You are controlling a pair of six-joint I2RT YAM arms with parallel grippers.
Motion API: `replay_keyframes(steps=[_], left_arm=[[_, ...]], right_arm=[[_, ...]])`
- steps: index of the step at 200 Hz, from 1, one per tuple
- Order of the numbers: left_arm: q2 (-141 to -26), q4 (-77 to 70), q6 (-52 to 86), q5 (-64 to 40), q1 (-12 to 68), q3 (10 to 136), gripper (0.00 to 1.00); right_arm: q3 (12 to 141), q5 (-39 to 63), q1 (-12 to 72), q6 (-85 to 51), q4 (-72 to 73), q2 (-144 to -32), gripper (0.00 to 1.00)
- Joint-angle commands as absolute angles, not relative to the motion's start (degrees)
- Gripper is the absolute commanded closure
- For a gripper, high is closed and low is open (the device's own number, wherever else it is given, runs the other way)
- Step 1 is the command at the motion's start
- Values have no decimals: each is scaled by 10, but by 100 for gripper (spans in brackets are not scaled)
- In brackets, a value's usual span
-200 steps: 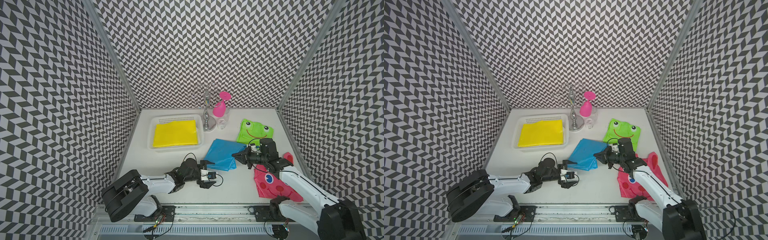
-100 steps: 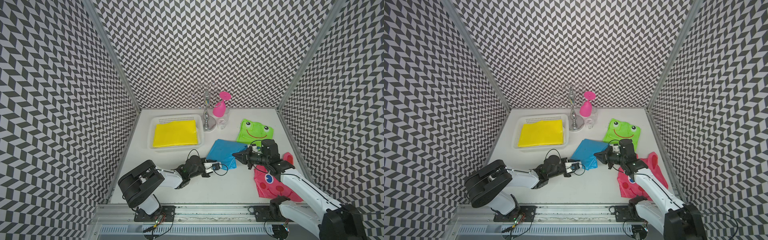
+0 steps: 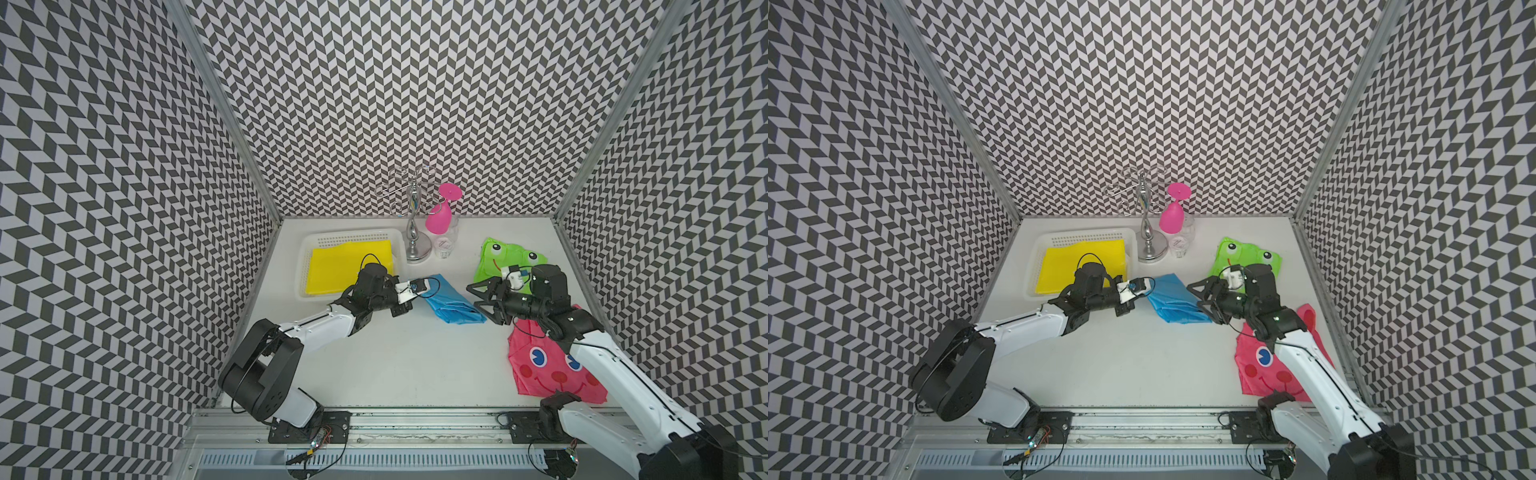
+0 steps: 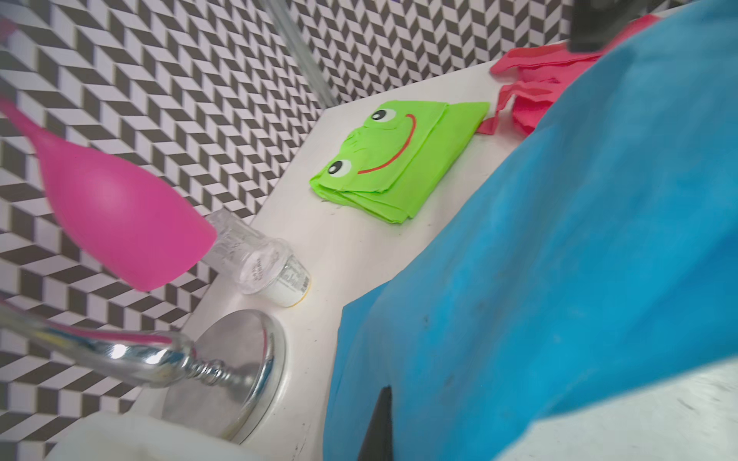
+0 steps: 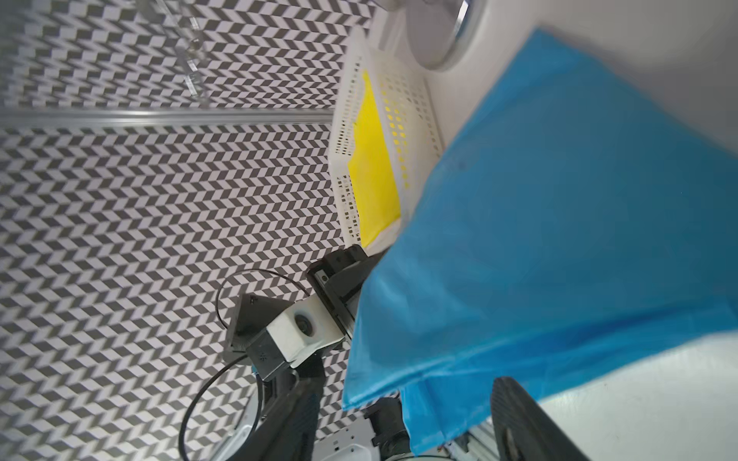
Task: Put the folded raincoat in the basket
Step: Pick up the raincoat from the center of the board.
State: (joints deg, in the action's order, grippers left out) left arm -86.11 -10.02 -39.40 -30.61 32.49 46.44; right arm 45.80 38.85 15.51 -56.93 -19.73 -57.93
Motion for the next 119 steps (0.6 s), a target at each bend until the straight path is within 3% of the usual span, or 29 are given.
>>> replay_keyframes(steps=[1, 21, 49, 82, 97, 119], left_arm=[[-838, 66, -412, -383, 317, 516, 99], [-831, 166, -430, -373, 309, 567, 99], [-823, 281, -437, -351, 301, 634, 99], [-818, 387, -429, -341, 290, 692, 99], [-809, 418, -428, -329, 285, 701, 99], [-774, 440, -443, -333, 268, 683, 99]], right_arm=[[538, 320, 158, -299, -293, -609, 29], [566, 238, 190, -159, -305, -591, 30], [511, 150, 306, 13, -190, -512, 27], [444, 220, 393, 235, -119, -451, 16], [438, 211, 416, 272, -113, -437, 7], [443, 194, 426, 305, -120, -442, 0]])
